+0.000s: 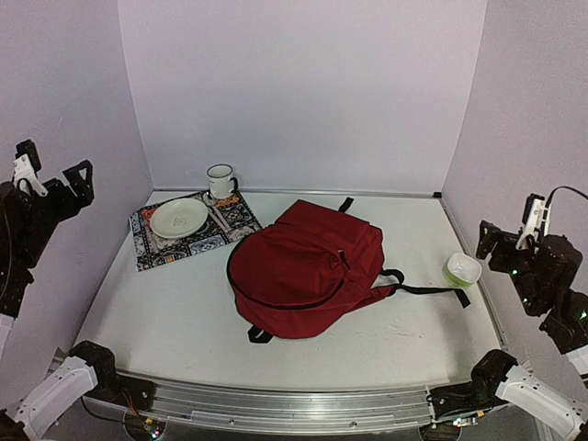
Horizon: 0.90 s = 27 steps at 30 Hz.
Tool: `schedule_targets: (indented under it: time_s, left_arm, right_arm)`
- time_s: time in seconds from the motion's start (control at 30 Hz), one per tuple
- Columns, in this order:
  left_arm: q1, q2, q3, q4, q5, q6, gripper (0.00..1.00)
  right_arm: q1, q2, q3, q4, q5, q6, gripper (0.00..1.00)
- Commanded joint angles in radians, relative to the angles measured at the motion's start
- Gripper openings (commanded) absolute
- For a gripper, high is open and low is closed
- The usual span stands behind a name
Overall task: Pack the student bag
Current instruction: Reset both arms
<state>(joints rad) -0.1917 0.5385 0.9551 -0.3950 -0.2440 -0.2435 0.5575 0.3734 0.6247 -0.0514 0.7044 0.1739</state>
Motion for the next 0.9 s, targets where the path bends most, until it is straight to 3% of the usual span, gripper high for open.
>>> schedule_targets:
  time_s: [0.0, 0.33, 0.87]
  left_arm:
    - [-0.001, -0.089, -0.093, 0.029, -0.055, 0.026, 1.00]
    - [0.000, -0.225, -0.221, 0.079, -0.053, 0.021, 1.00]
    - [-0.007, -0.222, -0.226, 0.085, -0.025, 0.034, 0.99]
  right_arm:
    - [0.004, -0.068, -0.037, -0.064, 0.006, -0.054, 0.98]
    - [0.004, -0.099, -0.057, -0.099, 0.014, -0.057, 0.98]
    - [0.004, -0.099, -0.059, -0.111, 0.017, -0.057, 0.98]
